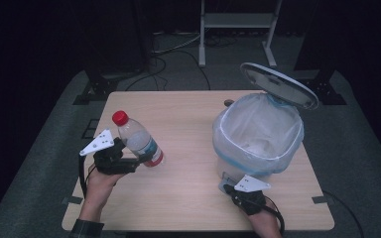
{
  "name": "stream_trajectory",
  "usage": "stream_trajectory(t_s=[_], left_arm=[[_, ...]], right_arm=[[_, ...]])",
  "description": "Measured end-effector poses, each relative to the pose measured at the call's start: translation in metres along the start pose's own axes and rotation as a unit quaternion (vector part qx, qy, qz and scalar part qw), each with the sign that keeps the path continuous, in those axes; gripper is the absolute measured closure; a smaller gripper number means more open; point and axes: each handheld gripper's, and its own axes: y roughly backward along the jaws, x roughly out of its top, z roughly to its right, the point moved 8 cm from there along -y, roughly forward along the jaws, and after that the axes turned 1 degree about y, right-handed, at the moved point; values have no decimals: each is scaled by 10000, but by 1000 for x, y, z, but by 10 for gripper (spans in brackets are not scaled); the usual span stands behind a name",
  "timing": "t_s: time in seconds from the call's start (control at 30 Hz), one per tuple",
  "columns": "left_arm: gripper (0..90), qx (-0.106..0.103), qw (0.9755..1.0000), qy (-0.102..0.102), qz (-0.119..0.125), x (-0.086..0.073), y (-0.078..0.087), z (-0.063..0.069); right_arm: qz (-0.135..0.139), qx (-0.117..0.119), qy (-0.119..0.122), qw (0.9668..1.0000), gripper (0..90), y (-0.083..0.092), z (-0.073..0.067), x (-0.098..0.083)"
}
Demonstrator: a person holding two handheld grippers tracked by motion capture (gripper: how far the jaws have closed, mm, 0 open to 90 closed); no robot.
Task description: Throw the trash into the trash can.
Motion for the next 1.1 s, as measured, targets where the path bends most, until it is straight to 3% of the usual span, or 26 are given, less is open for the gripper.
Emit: stream_trajectory(t_s=[0.1,0.7,1.1], left_arm=[[286,-75,9999,55,102,7,-3,2],[287,-417,9985,-104,342,48,-24,16],[289,-752,9954,5,596,74,-32,24]], right_arm=[[24,-3,43,10000,900,0,1,0],[30,5,58,10000,900,0,1,0],[23,7,57,10000,900,0,1,0]])
